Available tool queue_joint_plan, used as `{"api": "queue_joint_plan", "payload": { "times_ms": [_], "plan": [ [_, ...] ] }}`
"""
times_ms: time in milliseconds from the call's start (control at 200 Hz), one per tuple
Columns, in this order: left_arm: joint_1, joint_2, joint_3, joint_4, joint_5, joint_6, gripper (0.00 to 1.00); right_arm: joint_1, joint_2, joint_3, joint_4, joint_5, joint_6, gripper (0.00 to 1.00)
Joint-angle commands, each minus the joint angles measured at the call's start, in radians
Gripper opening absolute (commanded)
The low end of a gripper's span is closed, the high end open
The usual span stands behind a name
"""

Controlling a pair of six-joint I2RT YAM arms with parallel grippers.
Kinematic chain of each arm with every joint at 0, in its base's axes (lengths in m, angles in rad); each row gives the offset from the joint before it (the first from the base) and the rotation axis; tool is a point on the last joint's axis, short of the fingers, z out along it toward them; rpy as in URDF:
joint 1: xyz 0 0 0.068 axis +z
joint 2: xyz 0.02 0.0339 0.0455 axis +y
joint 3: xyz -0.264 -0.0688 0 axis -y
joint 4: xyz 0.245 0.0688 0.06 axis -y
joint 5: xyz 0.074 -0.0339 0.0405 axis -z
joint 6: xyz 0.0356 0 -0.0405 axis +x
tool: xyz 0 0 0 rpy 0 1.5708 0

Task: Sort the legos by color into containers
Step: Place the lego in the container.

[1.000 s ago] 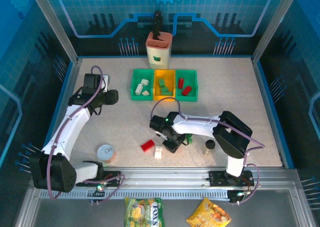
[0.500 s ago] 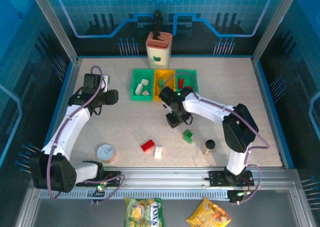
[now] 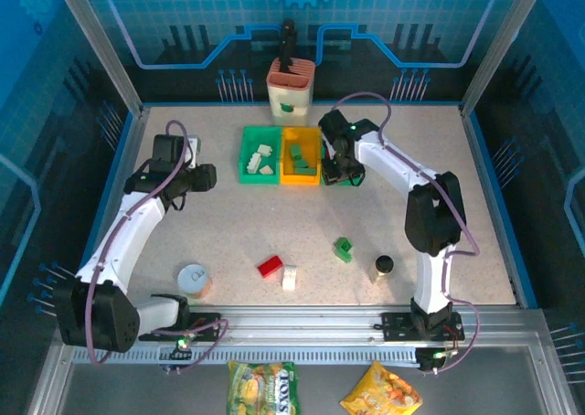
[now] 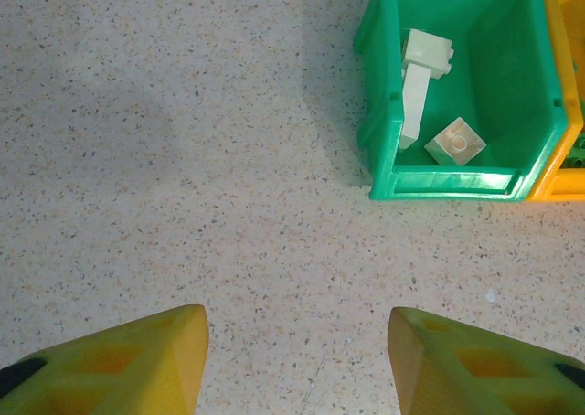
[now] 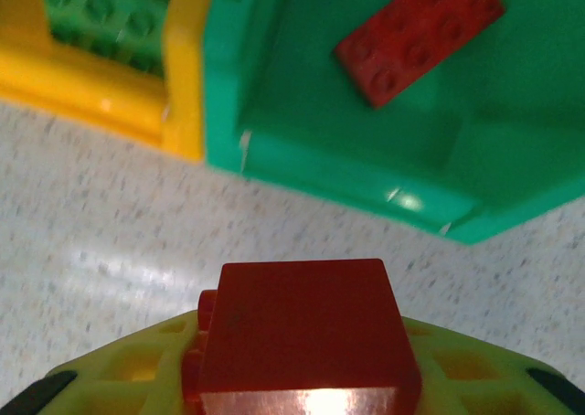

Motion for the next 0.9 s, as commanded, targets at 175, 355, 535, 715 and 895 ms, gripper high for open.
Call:
{"api": "queue_joint_plan", "payload": {
  "times_ms": [175,355,535,715,895],
  "plan": [
    [0.008,-0.020,-0.013,0.004,0.025,-0.025,0.56,-0.091,0.183,0.228,-0.023,0.003,-0.030,0.40],
    [0.008,-0.012,-0.013,0.006,0.029,-0.027,0.56,-0.131,0.264,0.324,0.018,0.002,-0.034,0.40],
    [0.008,-0.002,-0.011,0.004,0.025,-0.025,0.56,-0.145,0.358,0.430,0.048,-0.009,-0.041,0.41],
    [0.008,-0.003,-0.012,0.004,0.018,-0.023,0.56,-0.147,0.418,0.495,0.073,0.022,-0.031,0.44],
    [0.008,-0.004,-0.012,0.004,0.020,-0.023,0.56,-0.146,0.408,0.466,0.122,0.062,-0.025,0.48]
  ]
}}
